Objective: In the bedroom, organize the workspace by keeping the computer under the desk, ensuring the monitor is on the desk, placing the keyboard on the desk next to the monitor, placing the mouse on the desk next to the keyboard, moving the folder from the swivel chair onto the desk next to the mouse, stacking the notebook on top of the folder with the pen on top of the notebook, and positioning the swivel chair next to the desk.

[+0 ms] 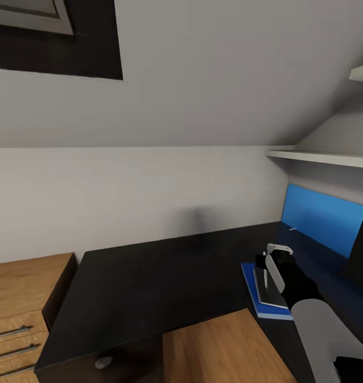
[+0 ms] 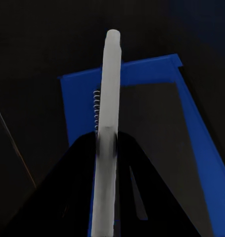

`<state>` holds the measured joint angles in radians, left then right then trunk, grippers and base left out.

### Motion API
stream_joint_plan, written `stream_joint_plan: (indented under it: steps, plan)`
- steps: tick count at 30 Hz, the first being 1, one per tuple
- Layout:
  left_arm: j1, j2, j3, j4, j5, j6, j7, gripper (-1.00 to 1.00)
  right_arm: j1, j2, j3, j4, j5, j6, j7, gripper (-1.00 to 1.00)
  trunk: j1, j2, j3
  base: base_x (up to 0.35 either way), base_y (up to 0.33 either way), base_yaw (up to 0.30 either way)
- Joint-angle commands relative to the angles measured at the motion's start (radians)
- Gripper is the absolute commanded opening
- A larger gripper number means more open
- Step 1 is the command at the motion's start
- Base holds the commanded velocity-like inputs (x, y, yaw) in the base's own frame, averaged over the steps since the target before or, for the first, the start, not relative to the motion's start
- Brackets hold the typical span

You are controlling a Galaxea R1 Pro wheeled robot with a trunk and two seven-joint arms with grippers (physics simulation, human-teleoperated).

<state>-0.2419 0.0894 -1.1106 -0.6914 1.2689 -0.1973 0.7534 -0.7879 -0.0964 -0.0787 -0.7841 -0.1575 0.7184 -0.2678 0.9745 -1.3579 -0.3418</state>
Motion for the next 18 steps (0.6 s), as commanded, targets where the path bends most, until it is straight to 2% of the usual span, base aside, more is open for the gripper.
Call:
stream_joint_plan:
  steps: [1,18]
  plan:
    - [-0.002,0.001,-0.008,-0.002,0.009,-0.007,0.004,1.00,-0.001,0.000,0.000,-0.001,-0.011,0.003,-0.008,-1.00,0.000,-0.001,-0.001,0.212,0.000,0.000]
    - [-0.002,0.001,-0.008,-0.001,0.009,-0.007,0.004,1.00,-0.001,-0.003,0.000,0.004,-0.010,-0.001,-0.007,-1.00,0.000,-0.001,-0.001,0.021,0.000,0.000]
